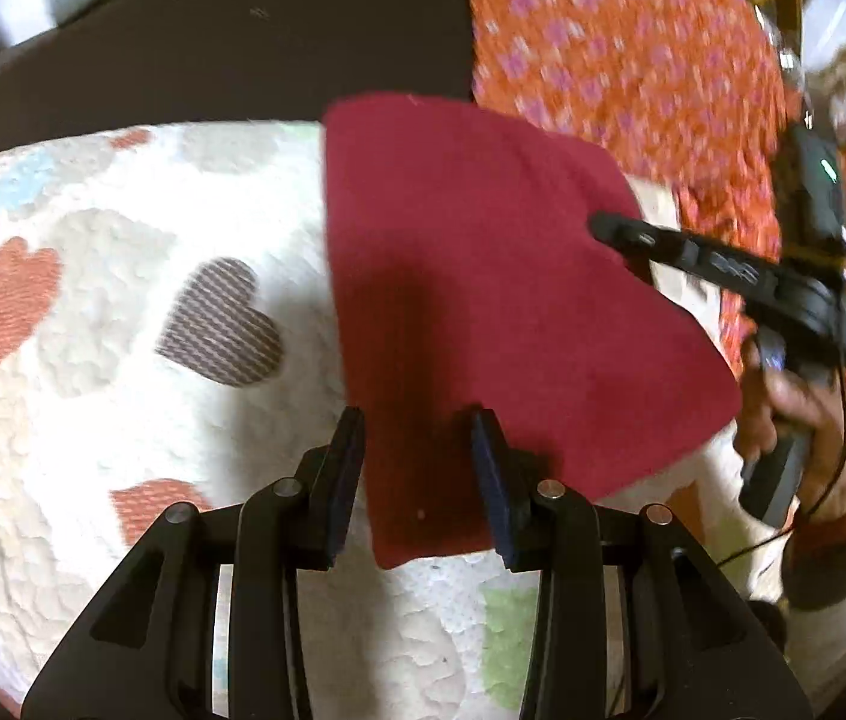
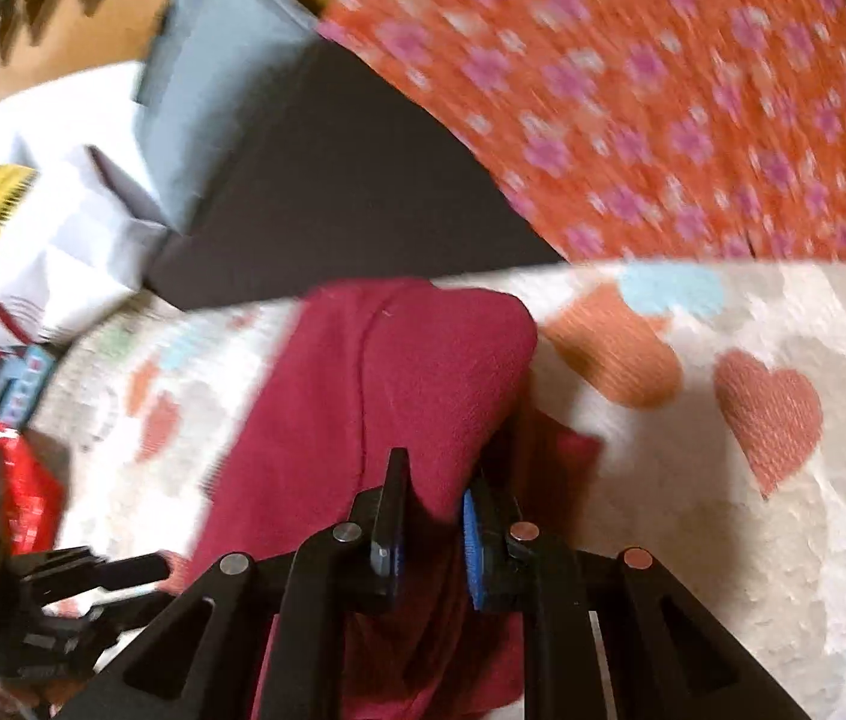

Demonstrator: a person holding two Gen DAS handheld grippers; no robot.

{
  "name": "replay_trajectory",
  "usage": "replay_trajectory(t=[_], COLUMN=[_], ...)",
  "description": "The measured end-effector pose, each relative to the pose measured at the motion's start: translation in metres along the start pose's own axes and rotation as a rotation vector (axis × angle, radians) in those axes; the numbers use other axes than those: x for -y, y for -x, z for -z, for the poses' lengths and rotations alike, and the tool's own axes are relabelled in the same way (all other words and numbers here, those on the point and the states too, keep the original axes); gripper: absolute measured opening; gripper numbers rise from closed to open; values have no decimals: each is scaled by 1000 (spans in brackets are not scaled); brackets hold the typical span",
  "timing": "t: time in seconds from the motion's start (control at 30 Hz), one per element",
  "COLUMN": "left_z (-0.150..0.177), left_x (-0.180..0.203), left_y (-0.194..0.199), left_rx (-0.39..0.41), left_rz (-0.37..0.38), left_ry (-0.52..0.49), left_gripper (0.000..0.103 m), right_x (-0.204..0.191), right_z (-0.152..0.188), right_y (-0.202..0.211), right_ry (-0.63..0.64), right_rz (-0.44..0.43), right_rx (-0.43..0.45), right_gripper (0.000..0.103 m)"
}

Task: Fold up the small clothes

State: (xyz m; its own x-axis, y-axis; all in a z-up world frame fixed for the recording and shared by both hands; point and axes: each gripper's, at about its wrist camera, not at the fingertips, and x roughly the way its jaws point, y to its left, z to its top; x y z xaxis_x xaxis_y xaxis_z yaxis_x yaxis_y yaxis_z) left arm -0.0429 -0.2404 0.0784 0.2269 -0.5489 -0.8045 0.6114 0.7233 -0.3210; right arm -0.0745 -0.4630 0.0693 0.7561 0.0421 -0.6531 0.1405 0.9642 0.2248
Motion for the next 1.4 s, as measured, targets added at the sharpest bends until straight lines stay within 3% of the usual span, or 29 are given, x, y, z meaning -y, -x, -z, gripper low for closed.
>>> replay_trajectory(t=[0.1,0.27,0.37,0.47,0.57,0.67,0.73,0.93,1.1,1.3,1.4], left_z=[2,2,-1,1,5,8,10,12,11,4,1], left_x=[10,6,3,0,0,2,4,10,12,6,5], left_y=[-16,-17,-10,-15,-21,-24,-26,-21,-15,-12,-13], left_rx=[-17,-27,3,-8,-24,-28,-31,3,35,67,78], left_rz=[-27,-39,-46,-59,-69,-87,-101,-148,-183,-192,-201], left_ry=[-41,-38,-19,-16,-16,-38,-48,-73,-77,-56,-59], left_gripper=[35,35,35,35,36,37,37,37,37,37,43], right_x=[11,25,16,-9,-28,-28,-20,-23,-37,-42,-37], right_z=[15,14,18,31,51,81,92,88,77,44,25], right_y=[-28,-4,26,44,36,11,5,27,40,25,10], right_ry=[19,-70,-85,-19,50,90,66,22,39,7,-14], right_rz=[72,48,-41,-114,-117,-40,-56,-76,-63,-14,8], right_rx=[-82,-40,11,10,-47,-117,-104,-89,-26,10,27], right_gripper=[14,18,18,18,18,18,18,18,18,18,18])
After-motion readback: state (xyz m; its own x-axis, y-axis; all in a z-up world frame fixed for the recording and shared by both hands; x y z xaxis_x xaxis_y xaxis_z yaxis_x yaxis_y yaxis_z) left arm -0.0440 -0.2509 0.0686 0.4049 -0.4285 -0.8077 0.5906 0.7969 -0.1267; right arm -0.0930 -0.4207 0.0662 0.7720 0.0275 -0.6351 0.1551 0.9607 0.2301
